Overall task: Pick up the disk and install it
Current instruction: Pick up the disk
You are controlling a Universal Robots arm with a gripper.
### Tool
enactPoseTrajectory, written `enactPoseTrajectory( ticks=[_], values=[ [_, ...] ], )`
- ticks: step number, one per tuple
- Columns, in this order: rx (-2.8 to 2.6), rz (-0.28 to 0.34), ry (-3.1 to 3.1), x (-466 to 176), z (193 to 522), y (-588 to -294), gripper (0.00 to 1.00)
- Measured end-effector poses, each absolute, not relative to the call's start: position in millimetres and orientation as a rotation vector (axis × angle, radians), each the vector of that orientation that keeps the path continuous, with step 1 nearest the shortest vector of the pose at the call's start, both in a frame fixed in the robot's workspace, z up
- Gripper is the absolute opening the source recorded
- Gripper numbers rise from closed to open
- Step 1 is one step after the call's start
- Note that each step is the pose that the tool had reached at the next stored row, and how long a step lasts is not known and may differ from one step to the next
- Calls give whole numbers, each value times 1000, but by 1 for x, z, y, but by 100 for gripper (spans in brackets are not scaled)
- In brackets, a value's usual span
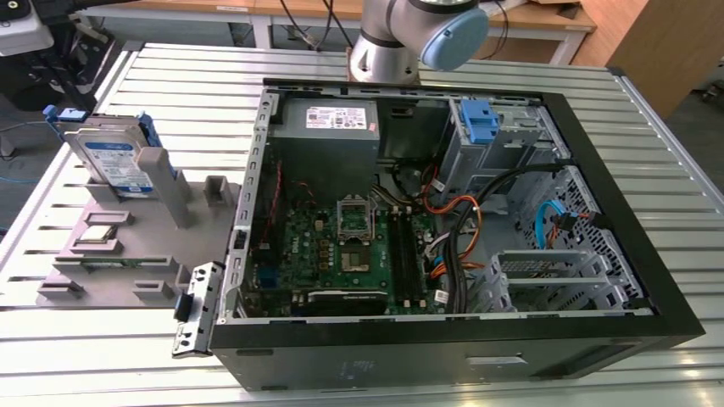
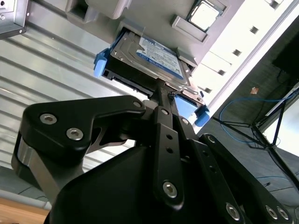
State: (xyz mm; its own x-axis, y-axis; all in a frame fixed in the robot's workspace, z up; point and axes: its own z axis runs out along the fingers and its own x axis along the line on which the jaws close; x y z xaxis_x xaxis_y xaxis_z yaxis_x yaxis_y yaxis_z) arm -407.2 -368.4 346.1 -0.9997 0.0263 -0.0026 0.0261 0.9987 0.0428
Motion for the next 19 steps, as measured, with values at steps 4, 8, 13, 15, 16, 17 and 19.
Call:
enactPoseTrajectory(
  ticks=[4,8,13,15,16,17,19],
  values=[
    [30,67,3138,-407,346,-368,10],
    [27,67,3138,-407,346,-368,10],
    [22,67,3138,-407,346,-368,10],
    [21,67,3138,-407,346,-368,10],
    [20,67,3138,-407,346,-368,10],
    [19,67,3138,-407,346,-368,10],
    [17,67,3138,-407,346,-368,10]
  ],
)
